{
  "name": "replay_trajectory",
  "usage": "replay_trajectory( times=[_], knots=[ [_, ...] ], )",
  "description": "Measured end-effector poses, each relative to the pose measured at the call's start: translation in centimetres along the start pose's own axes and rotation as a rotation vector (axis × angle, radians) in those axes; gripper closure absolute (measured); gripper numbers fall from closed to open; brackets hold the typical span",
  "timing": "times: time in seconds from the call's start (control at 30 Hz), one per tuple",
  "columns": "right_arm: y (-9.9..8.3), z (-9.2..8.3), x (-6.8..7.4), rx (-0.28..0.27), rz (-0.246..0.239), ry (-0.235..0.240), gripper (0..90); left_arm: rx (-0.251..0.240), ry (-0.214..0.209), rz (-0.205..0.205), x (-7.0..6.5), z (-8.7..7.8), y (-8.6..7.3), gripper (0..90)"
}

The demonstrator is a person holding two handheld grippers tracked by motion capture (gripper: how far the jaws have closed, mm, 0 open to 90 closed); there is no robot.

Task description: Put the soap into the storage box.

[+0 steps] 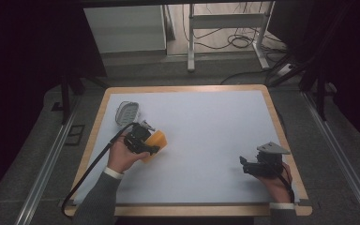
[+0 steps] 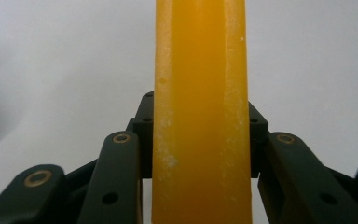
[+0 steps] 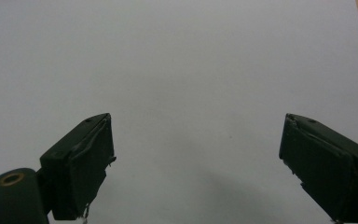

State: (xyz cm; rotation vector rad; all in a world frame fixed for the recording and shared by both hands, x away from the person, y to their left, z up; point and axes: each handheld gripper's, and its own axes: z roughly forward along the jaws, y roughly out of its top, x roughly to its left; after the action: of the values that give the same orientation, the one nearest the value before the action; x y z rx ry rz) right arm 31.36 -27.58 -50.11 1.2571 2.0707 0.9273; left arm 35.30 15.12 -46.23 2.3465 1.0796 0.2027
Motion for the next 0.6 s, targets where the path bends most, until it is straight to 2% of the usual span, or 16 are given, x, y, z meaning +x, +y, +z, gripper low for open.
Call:
replay_trajectory(
  times=[0.23, 0.37, 0.6],
  knots=[
    [0.0, 0.0, -0.1, 0.000, 0.002, -0.001, 10.0, -0.005, -0.007, -0.015, 1.0, -0.3, 0.3, 60.7],
    [-0.1, 0.0, -0.1, 0.003, 0.000, -0.001, 10.0, -0.001, 0.016, -0.027, 1.6, -0.6, 0.3, 60.7],
    [-0.1, 0.1, 0.0, 0.003, -0.001, -0.002, 10.0, -0.004, 0.022, -0.053, 3.0, -1.0, 0.5, 60.7]
  ],
)
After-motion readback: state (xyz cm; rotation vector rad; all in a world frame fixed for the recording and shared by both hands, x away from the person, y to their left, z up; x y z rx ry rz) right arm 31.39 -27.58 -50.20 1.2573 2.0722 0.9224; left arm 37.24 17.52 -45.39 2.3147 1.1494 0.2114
